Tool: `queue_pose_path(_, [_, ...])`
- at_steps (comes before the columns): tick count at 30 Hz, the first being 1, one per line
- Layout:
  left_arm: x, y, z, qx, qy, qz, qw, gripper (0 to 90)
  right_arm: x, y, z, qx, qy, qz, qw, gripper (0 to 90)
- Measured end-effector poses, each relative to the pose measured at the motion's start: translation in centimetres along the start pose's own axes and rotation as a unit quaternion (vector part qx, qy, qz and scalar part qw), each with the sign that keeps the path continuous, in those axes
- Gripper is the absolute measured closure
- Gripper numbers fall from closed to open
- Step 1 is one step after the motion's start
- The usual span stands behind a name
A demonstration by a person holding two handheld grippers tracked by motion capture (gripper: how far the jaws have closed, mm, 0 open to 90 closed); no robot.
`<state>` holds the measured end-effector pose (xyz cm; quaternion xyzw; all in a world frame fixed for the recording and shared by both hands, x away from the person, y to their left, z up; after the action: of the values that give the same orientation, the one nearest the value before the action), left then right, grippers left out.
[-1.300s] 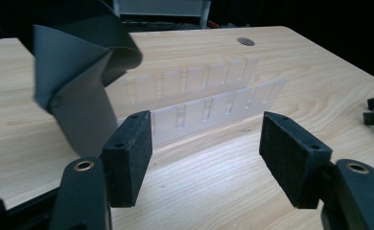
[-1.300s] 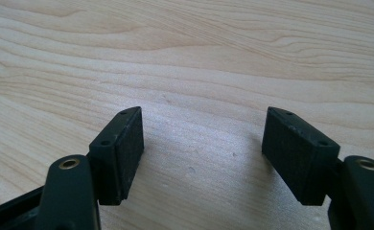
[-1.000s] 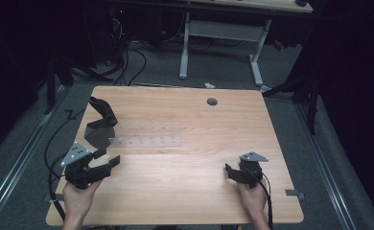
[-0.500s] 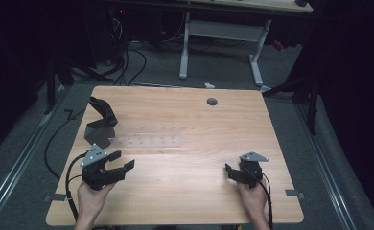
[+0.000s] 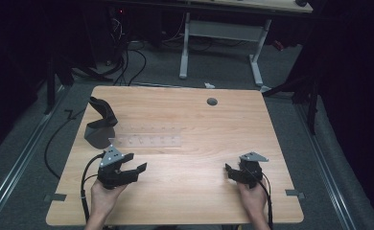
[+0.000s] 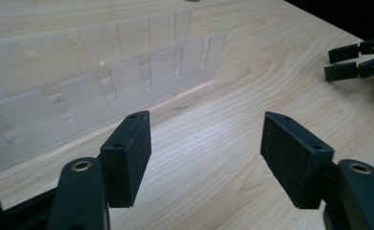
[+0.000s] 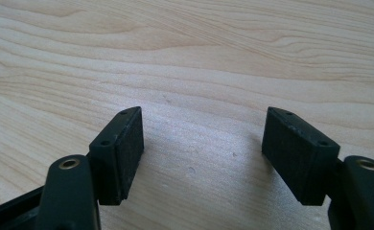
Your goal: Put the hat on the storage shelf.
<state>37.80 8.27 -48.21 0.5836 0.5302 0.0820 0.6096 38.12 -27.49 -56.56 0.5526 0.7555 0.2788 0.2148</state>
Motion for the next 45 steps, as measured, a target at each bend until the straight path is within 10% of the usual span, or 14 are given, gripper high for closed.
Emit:
queue_pose_path(19, [1.3,-3.5,3.7,0.038,0.029,0.018,0.9987,36.8,0.0,0.0,0.0,0.000,0.000,0.000,1.0000,31.2])
queue_pose_path(45, [3.9,-4.5,6.1,0.037,0.093,0.030,0.9945,35.9,0.0,0.0,0.0,0.000,0.001,0.000,1.0000,31.2])
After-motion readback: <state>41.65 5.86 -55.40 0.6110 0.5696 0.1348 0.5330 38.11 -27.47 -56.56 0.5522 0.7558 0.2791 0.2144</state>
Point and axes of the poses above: each handheld gripper's, and its own axes: z roughly forward along the jaws, y roughly out of its top, x roughly to its left, the point moved 5 cm from there along z, roughly forward along the jaws, and after that the axes turned 5 degrees about x, right-handed, at the moved point
